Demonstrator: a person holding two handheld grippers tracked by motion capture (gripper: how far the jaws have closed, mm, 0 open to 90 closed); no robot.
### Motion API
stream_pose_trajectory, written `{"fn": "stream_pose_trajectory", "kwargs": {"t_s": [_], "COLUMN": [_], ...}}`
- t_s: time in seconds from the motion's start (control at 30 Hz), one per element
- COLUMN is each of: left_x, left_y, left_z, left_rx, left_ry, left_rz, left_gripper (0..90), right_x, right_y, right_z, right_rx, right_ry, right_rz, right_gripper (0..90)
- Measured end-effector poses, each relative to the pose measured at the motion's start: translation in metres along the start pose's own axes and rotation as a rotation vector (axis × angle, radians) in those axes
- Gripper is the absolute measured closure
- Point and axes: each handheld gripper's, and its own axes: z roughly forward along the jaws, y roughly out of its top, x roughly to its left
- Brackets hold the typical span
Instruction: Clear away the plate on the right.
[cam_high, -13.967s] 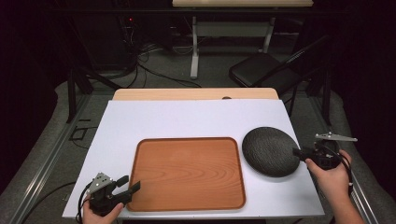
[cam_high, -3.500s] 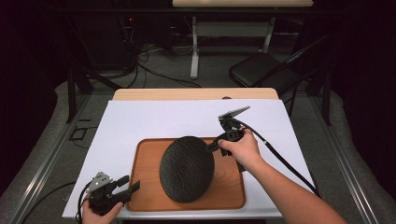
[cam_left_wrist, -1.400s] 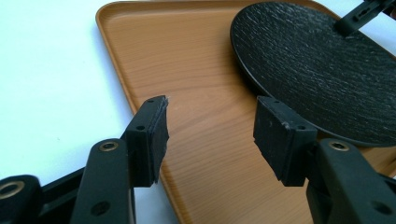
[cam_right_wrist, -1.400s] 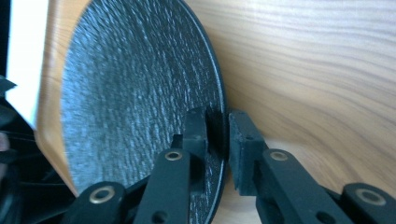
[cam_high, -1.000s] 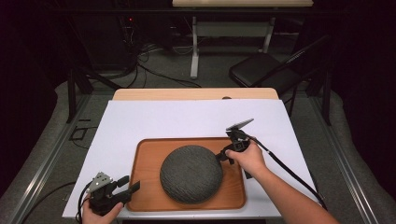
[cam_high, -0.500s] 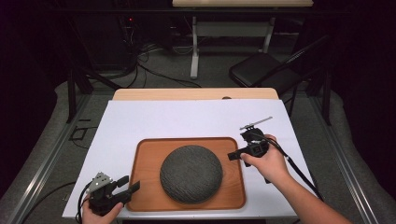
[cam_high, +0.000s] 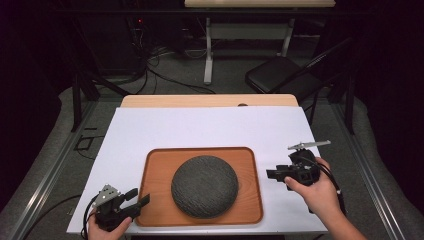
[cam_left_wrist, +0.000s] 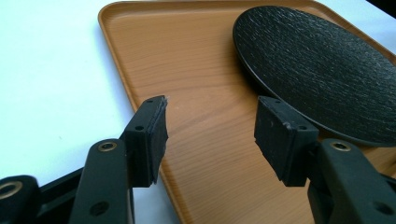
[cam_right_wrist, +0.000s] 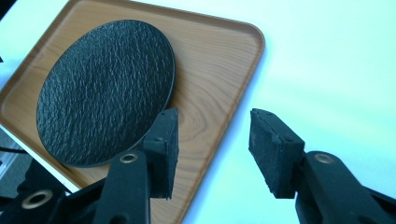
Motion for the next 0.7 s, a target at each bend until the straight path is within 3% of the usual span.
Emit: {"fn": "stream_pose_trajectory", "kwargs": {"t_s": [0.3, 0.5, 0.7], "left_x": [0.0, 0.0, 0.0], "left_y": [0.0, 0.0, 0.0], "left_z": [0.0, 0.0, 0.0], "left_rx": [0.002, 0.004, 0.003], "left_ry": [0.0, -0.002, -0.002], "left_rz": [0.0, 0.001, 0.0], "left_gripper": [43.9, 43.9, 43.9], "right_x": [-0.005, 0.002, 0.005], "right_y": [-0.048, -0.072, -0.086], "right_z": [0.007, 0.016, 0.025], "right_rx": [-0.055, -0.146, -0.181], "right_ry": [0.006, -0.021, -0.048], "right_rz": [0.037, -0.015, -0.061], "right_gripper": [51.6, 49.4, 48.4]}}
